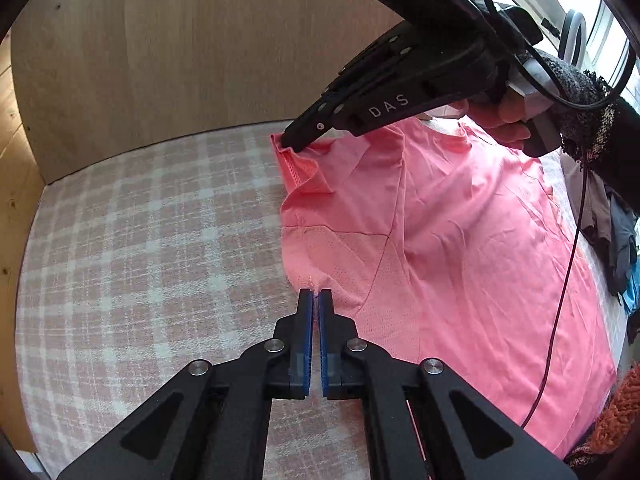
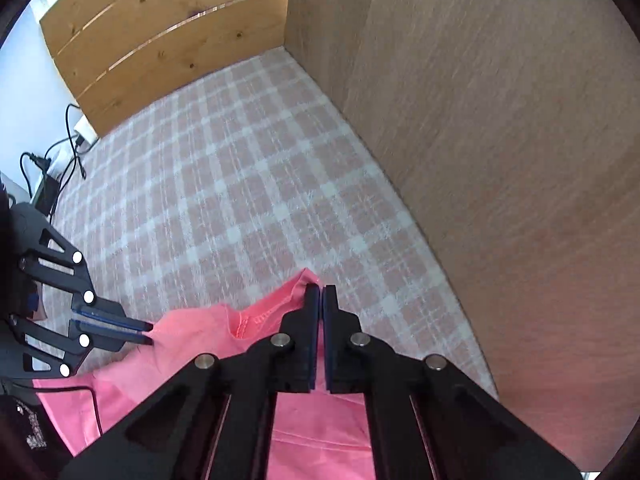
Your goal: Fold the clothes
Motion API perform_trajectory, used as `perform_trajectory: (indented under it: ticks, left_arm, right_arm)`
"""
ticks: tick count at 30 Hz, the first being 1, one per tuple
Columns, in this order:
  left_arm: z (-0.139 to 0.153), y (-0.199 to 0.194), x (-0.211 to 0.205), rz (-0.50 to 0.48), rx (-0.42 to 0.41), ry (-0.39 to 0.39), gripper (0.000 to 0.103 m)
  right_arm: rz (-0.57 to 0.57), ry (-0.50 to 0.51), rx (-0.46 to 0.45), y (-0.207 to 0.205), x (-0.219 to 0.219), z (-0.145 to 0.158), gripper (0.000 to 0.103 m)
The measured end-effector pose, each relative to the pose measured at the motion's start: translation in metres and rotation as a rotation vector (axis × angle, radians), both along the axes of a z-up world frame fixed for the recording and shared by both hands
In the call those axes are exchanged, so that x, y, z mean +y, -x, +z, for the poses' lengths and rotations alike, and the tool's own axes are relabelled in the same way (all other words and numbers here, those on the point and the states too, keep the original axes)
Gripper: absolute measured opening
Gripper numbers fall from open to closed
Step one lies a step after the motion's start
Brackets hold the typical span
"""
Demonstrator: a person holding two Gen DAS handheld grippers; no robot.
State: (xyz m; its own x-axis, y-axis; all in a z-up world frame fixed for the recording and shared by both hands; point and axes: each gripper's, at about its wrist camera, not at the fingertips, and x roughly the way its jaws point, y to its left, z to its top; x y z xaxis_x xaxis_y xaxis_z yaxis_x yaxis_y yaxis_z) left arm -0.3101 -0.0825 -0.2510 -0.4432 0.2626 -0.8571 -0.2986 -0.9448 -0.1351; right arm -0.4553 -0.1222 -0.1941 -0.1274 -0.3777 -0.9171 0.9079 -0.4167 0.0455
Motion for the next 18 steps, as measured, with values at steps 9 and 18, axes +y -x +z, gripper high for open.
perform_trajectory:
  ticks: [9, 18]
  left_arm:
    - [-0.011, 0.001, -0.009, 0.045, -0.046, 0.096, 0.006]
    - [0.002, 0.063, -0.014, 0.019, -0.043, -0.024, 0.027]
  right_arm:
    - [0.031, -0.113, 0.089, -0.008, 0.028, -0.023, 0.001]
    - [-0.212, 0.070, 0.028, 0.002, 0.144, 0.044, 0.004]
